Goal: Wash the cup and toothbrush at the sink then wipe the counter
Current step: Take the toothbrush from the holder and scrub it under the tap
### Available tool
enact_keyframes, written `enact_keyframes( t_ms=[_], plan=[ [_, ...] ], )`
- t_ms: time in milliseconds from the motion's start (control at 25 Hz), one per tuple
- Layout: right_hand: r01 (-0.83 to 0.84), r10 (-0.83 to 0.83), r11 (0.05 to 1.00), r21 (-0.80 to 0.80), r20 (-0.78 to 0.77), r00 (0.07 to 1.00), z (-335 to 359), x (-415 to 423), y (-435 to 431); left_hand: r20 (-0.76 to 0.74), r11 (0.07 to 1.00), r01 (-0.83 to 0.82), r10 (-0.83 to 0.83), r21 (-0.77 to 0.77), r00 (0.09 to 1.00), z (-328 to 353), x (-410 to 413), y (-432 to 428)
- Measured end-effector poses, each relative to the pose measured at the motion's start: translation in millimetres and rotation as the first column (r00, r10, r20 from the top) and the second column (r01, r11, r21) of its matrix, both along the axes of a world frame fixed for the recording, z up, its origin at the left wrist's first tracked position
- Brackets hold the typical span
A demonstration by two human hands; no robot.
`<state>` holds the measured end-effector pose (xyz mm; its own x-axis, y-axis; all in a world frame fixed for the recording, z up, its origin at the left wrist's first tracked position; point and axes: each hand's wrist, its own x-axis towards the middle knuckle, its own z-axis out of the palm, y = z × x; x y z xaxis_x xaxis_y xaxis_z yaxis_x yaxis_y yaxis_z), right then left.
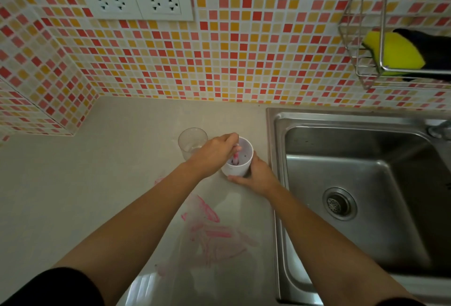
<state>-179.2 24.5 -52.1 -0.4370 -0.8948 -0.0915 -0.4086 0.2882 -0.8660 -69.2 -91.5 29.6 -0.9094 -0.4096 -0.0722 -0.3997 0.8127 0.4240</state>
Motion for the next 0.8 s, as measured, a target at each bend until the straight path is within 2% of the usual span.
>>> enact_keyframes(
  t_ms=[280,360,440,480,520,600,640,720,800],
  plan=[
    [-0.026,0.025,0.999,0.04,0.02,0.999,0.0,-1.1,0.7,0.042,0.996,-0.069,0.067,0.05,0.997,31.3,-4.5,5.2],
    [-0.045,0.045,0.991,0.129,0.003,0.999,1.3,-4.9,5.3,-0.055,0.994,-0.106,0.107,0.023,0.993,51.2,-4.8,3.1],
    [0.037,-0.022,0.981,0.191,-0.08,0.997,10.0,-9.6,19.9,-0.214,0.99,-0.13,0.139,0.057,0.967,71.9,-7.2,5.0],
    [0.131,-0.114,0.986,0.104,-0.153,0.982,17.7,-13.3,31.7,-0.293,0.986,-0.125,0.153,0.113,0.944,80.5,-10.7,9.7],
    [0.239,-0.245,0.97,-0.053,-0.222,0.944,27.8,-17.6,46.6,-0.357,0.978,-0.107,0.166,0.18,0.919,86.3,-16.5,17.0],
    [0.405,-0.511,0.837,-0.368,-0.261,0.819,54.8,-30.5,76.4,-0.431,0.938,-0.085,0.234,0.337,0.872,88.2,-32.5,36.2],
    [0.444,-0.6,0.762,-0.472,-0.257,0.758,73.4,-40.4,92.0,-0.443,0.905,-0.079,0.28,0.419,0.852,87.6,-42.4,48.9],
    [0.421,-0.687,0.671,-0.611,-0.299,0.662,120.6,-61.9,121.0,-0.439,0.86,-0.063,0.32,0.506,0.84,83.3,-61.9,76.5],
    [0.333,-0.727,0.635,-0.697,-0.391,0.565,170.1,-85.2,139.6,-0.424,0.874,-0.043,0.277,0.484,0.862,75.9,-78.4,103.7]
  ],
)
